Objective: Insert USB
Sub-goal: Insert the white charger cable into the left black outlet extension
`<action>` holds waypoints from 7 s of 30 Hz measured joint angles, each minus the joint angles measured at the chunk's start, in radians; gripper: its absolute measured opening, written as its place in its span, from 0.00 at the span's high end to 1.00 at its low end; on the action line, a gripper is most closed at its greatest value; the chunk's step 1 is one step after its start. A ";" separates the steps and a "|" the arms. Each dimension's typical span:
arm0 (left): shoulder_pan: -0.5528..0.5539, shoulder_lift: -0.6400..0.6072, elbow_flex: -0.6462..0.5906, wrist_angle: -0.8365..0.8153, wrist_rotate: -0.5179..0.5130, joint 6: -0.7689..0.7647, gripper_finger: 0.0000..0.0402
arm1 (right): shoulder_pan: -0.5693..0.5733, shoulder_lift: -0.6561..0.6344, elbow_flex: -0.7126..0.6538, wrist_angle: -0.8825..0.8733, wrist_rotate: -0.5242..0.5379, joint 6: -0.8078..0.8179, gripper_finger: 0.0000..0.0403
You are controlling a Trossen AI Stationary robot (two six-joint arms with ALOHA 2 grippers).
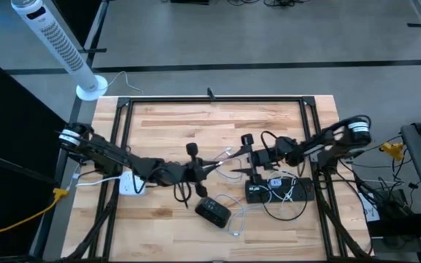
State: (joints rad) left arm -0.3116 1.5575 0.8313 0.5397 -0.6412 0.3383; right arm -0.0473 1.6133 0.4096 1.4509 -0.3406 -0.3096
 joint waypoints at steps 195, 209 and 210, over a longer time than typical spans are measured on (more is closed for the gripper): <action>-0.373 0.327 0.003 -0.383 -0.005 -1.394 1.00 | 0.285 0.326 1.042 -1.958 0.123 -0.515 0.97; -0.357 0.327 0.004 -0.348 -0.005 -1.341 1.00 | 0.284 0.326 1.042 -1.987 0.124 -0.511 0.97; -0.357 0.327 0.004 -0.348 -0.005 -1.341 1.00 | 0.284 0.326 1.043 -1.997 0.124 -0.510 0.97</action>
State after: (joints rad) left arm -0.6682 1.8847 0.8349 0.1913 -0.6460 -1.0031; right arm 0.2370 1.9396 1.4522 -0.5457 -0.2167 -0.8199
